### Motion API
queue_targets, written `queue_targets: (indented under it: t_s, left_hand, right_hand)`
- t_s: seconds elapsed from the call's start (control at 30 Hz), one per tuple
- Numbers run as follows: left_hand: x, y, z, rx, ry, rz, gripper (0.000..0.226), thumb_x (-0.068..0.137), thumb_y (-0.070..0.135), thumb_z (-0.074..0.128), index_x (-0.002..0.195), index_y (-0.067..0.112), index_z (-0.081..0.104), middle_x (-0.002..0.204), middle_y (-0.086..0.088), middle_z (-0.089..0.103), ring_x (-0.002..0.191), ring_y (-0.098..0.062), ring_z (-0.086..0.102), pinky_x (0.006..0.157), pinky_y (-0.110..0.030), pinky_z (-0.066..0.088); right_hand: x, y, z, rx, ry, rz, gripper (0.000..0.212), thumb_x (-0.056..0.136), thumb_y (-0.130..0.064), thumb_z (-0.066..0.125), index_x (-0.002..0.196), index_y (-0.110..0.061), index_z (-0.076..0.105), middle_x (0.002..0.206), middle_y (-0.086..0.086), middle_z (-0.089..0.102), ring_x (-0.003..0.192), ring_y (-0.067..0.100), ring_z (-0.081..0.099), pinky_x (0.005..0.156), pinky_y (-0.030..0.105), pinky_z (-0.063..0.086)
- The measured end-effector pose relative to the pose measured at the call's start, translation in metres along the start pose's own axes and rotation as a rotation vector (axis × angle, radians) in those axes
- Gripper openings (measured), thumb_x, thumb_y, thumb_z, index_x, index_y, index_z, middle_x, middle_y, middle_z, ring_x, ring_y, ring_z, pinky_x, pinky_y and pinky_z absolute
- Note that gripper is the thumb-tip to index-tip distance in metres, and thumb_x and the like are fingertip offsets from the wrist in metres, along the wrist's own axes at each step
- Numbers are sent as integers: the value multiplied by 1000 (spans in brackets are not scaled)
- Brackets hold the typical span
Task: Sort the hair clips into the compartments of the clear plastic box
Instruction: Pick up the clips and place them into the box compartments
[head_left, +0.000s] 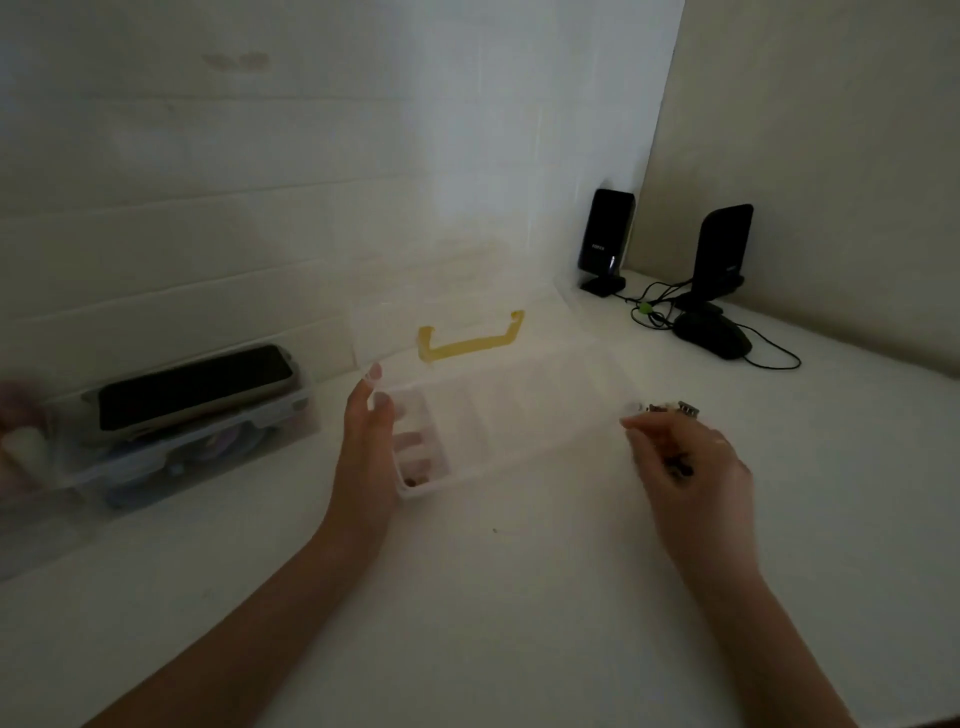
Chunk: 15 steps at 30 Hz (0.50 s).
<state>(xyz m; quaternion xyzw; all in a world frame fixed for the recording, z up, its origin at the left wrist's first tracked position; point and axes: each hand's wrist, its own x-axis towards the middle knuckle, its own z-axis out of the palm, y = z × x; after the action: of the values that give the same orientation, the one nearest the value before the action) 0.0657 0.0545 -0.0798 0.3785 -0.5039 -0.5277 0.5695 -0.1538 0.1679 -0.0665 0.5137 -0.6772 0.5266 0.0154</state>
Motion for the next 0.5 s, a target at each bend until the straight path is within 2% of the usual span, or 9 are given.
queue_targets:
  t_s: [0.07,0.17,0.27,0.4,0.5]
  left_hand:
    - [1,-1,1,-13,22,-10,24,100,39,31,111,56,44,103,4,53,83,-21,63,47,-24,52]
    - [1,-1,1,-9,33,-15,24,100,38,31,112,55,44,103,3,53,82,-22,63,46,-24,51]
    - [1,-1,0,-4,33,-19,28,100,37,32,125,46,41,103,3,53,81,-22,63,47,-24,52]
    - [-1,0,1,7,31,-18,31,99,38,33,129,43,40,103,2,52,82,-22,61,50,-27,54]
    - [-1,2,1,7,30,-19,29,99,38,33,126,44,40,103,2,52,81,-21,62,50,-28,54]
  right_hand:
    - [-5,13,-12,-103,-77,142,12,85,-24,62,94,-30,67,81,-12,65,77,15,58,71,37,51]
    - [-11,17,-15,-355,-164,98,17,82,-22,66,98,-23,69,95,-5,66,91,19,53,81,37,45]
    - [-10,15,-8,-424,-227,85,25,79,-15,67,104,-16,68,106,0,65,100,24,54,88,37,43]
    - [-6,14,-2,-314,-167,148,40,78,-11,68,117,-17,60,116,5,58,105,23,52,89,30,39]
    - [0,13,2,-392,-107,188,45,81,-23,67,124,-20,53,125,5,52,112,27,45,90,38,38]
